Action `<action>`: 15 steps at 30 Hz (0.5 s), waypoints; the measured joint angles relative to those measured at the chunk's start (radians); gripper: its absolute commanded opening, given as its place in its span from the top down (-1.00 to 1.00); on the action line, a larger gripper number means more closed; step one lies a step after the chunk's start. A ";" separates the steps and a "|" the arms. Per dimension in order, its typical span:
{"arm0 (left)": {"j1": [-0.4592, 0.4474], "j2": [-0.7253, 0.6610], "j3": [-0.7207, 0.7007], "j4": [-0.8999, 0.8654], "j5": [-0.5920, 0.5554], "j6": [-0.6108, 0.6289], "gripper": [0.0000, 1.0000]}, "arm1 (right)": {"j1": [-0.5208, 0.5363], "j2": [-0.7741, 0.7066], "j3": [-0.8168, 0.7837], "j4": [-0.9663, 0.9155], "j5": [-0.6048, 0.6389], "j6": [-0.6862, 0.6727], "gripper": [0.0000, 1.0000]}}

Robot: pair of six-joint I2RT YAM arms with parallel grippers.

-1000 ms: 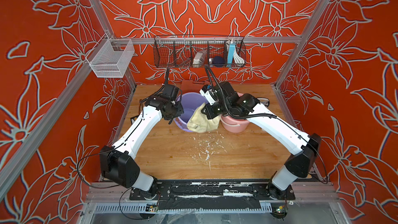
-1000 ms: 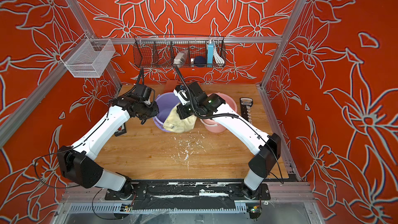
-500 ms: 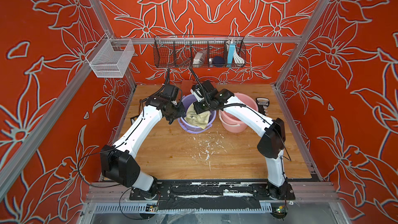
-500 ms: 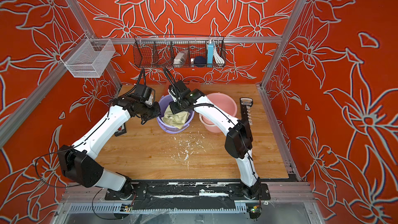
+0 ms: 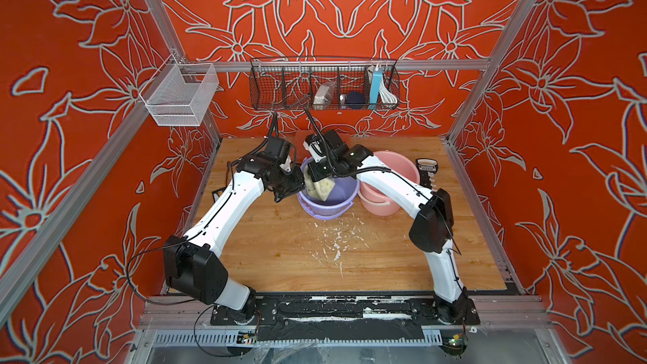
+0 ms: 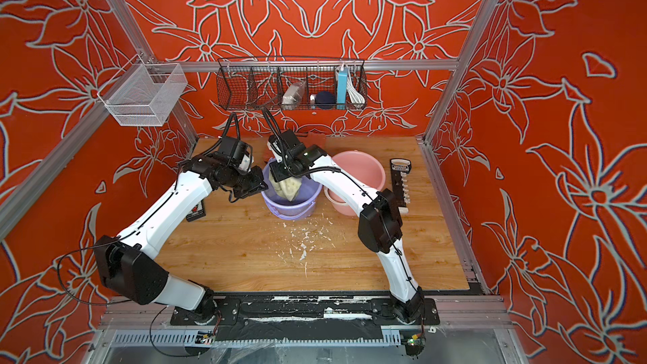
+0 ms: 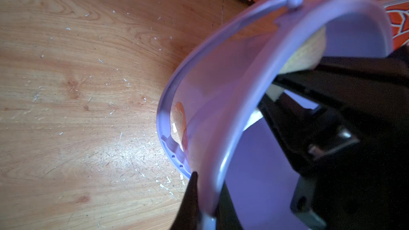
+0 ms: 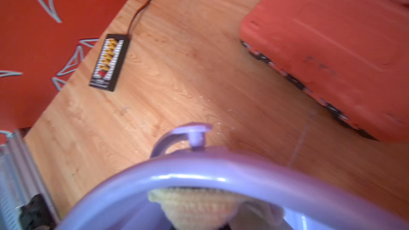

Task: Wipe the inside of the bucket with a cloth
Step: Wipe the dirt from the inside of the bucket.

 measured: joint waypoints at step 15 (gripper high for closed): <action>-0.007 0.014 0.000 -0.015 -0.069 -0.006 1.00 | -0.008 0.110 0.220 -0.164 0.115 -0.052 1.00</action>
